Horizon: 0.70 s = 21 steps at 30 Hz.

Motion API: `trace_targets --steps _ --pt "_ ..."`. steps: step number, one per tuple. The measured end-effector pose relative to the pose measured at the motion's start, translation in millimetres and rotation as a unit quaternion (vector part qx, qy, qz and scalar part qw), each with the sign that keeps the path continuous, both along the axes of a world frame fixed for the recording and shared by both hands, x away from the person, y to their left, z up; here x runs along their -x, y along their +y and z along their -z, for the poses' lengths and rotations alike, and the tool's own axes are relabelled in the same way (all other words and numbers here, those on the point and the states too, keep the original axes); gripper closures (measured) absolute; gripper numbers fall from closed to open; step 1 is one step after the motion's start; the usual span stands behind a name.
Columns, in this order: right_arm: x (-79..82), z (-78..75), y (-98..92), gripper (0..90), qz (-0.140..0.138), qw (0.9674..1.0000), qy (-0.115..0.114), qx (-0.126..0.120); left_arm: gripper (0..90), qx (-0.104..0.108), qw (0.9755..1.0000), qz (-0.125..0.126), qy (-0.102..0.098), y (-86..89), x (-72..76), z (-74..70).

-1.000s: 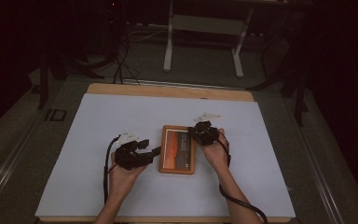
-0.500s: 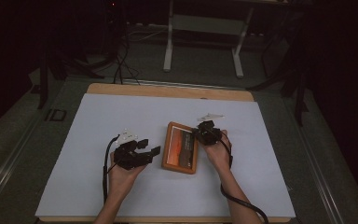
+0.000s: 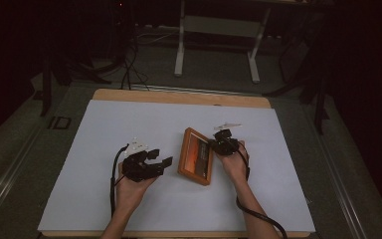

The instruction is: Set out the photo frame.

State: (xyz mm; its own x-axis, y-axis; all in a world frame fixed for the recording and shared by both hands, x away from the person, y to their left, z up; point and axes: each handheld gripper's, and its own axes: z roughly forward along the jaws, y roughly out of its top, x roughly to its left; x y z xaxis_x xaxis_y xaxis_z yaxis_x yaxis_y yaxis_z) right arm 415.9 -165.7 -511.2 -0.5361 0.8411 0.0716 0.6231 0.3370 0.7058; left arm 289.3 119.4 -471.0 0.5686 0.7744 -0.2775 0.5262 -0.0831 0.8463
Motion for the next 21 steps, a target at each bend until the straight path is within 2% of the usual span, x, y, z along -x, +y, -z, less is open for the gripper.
trace_targets --steps 2,10,16,18,21 --pt "0.3 -0.7 1.7 90.0 -0.002 0.9999 -0.002 0.01 38.1 -0.006 1.0 0.0 0.002 -2.3 1.2 -0.3" --pt "-0.3 -0.6 0.8 90.0 -0.002 1.0 0.001 0.006 33.2 -0.009 0.9998 0.002 0.016 -11.1 5.1 7.2" --pt "-0.4 -0.6 0.9 90.0 -0.003 1.0 0.001 0.008 16.8 -0.022 0.9992 0.006 0.032 -24.5 4.1 15.5" --pt "0.2 -1.0 1.9 90.0 -0.005 0.9999 -0.001 0.013 15.3 -0.017 0.9989 0.013 0.041 -29.6 2.6 20.1" --pt "0.6 -1.3 3.2 90.0 -0.007 0.9997 -0.004 0.022 14.9 -0.022 0.9984 0.013 0.049 -37.3 -0.9 25.6"
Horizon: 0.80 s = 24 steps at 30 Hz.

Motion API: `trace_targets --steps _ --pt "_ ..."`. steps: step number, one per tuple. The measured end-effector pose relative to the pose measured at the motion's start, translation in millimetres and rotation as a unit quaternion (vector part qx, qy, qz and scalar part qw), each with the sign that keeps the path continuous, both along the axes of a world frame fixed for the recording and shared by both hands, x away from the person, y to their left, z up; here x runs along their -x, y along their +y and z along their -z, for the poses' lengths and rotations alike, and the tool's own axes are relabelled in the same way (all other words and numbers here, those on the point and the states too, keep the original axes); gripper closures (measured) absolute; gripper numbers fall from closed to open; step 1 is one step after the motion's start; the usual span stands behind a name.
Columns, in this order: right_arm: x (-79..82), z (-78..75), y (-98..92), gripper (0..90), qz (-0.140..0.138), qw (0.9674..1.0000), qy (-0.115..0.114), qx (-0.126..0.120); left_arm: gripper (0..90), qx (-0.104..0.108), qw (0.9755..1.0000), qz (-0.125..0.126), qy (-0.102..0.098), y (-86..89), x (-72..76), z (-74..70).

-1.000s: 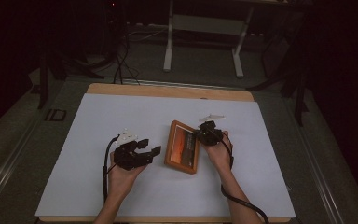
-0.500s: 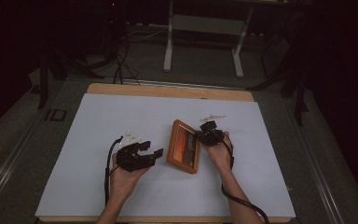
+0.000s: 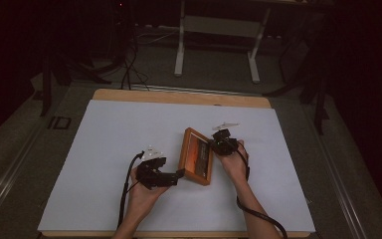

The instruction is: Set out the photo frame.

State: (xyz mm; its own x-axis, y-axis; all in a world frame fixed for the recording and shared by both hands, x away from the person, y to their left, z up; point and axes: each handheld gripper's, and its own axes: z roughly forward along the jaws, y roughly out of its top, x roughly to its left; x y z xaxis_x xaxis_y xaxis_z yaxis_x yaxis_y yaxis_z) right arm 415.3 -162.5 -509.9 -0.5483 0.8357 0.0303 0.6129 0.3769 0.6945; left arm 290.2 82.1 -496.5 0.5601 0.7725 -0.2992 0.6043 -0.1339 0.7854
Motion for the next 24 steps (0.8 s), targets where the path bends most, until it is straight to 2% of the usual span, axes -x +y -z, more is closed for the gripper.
trace_targets --steps 5,10,15,19,22,24 --pt "0.6 0.3 0.3 90.0 0.002 1.0 -0.002 0.001 14.7 0.001 1.0 0.001 0.007 -6.3 -3.6 5.1" --pt "0.2 0.1 0.3 90.0 0.002 1.0 0.0 0.0 16.4 0.01 0.9995 0.008 0.029 -14.6 -10.4 14.5" --pt "0.7 0.6 -0.1 90.0 0.004 1.0 -0.002 -0.003 28.0 0.025 0.999 0.016 0.032 -24.7 -13.7 15.3" --pt "0.6 0.6 -0.2 90.0 0.002 1.0 -0.002 -0.002 38.9 0.021 0.9989 0.022 0.037 -33.2 -15.1 14.5" --pt "0.6 0.7 -0.4 90.0 0.002 1.0 -0.002 -0.003 39.4 0.018 0.9989 0.021 0.039 -35.0 -15.3 14.6" --pt "0.7 0.9 -0.4 90.0 0.003 1.0 -0.003 -0.004 43.4 0.025 0.9983 0.016 0.049 -35.1 -17.1 16.2"
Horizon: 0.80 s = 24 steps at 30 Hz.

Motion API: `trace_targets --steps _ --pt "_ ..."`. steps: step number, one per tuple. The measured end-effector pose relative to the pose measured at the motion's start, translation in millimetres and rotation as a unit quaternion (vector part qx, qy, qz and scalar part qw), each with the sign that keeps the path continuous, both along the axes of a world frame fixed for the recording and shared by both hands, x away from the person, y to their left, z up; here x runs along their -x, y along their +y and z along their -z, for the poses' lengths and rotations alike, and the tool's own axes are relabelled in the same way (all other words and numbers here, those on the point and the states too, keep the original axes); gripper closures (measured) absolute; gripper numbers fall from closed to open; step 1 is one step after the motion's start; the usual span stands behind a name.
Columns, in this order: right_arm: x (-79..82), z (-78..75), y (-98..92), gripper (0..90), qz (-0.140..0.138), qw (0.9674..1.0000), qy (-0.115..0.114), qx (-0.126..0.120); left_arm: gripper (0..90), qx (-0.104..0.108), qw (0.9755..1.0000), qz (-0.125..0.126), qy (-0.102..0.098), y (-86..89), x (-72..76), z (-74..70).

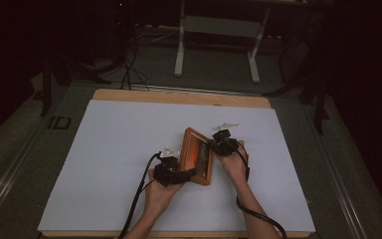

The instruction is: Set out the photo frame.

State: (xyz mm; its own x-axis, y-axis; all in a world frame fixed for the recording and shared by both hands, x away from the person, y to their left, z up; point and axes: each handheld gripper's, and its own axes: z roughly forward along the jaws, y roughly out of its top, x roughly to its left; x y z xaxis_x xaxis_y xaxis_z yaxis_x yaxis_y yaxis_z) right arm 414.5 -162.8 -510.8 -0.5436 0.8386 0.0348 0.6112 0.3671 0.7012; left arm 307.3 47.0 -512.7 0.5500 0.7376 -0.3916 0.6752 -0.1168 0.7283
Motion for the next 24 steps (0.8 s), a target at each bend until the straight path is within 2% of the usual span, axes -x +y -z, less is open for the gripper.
trace_targets --steps 6,13,16,18,20,24 --pt "-0.2 -0.2 -0.1 90.0 -0.002 1.0 0.0 0.002 46.4 0.008 0.9998 -0.005 0.016 0.2 -3.0 0.1" --pt "-0.1 0.9 -2.0 90.0 0.001 1.0 -0.001 -0.008 49.8 0.02 0.9994 -0.006 0.028 -0.1 -5.6 -0.7" --pt "-0.1 0.9 -2.7 90.0 0.0 1.0 -0.001 -0.007 51.5 0.023 0.9994 -0.006 0.025 -1.8 -5.0 -2.0" --pt "-0.4 0.8 -4.5 90.0 -0.002 1.0 -0.001 -0.009 52.2 0.012 0.9998 -0.006 0.015 -6.8 -3.0 -6.0" --pt "-0.2 0.9 -6.0 90.0 -0.003 0.9999 -0.001 -0.011 52.5 0.006 0.9998 -0.009 0.014 -9.4 -2.4 -8.0" --pt "0.9 0.3 -11.2 90.0 -0.001 0.9999 -0.002 -0.013 55.2 0.017 0.9996 -0.011 0.018 -9.7 -2.6 -7.2"
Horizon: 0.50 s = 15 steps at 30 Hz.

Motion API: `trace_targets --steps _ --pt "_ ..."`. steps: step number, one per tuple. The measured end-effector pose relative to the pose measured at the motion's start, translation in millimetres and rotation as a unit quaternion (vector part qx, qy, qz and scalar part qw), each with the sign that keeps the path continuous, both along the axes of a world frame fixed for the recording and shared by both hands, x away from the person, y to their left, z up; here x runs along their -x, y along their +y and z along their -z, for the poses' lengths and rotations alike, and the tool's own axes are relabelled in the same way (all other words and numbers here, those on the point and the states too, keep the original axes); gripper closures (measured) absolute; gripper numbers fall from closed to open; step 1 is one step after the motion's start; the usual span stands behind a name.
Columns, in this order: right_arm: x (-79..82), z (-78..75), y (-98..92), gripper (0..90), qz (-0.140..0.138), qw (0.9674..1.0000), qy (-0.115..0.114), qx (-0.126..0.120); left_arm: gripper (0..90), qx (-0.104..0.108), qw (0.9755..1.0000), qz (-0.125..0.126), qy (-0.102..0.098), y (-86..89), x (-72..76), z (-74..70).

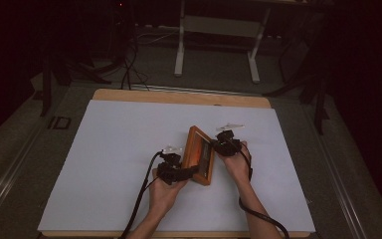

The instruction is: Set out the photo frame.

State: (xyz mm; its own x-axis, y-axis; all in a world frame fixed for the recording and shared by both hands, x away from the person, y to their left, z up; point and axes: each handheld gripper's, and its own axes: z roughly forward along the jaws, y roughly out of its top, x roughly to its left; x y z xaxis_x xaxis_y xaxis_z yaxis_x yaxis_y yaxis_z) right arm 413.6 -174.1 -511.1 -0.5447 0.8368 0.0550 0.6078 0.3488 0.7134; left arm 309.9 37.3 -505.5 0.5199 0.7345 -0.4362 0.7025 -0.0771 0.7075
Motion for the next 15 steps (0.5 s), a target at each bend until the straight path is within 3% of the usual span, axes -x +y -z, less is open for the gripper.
trace_targets --steps 8,15 --pt "10.1 -6.8 -21.3 90.0 -0.007 0.9998 -0.016 -0.005 61.0 0.01 0.9996 -0.012 -0.024 -7.5 6.7 -0.1" --pt "31.8 -28.7 -46.1 79.4 -0.026 0.9982 -0.05 -0.019 65.6 0.014 0.9988 -0.014 -0.045 -18.5 11.6 -2.6"
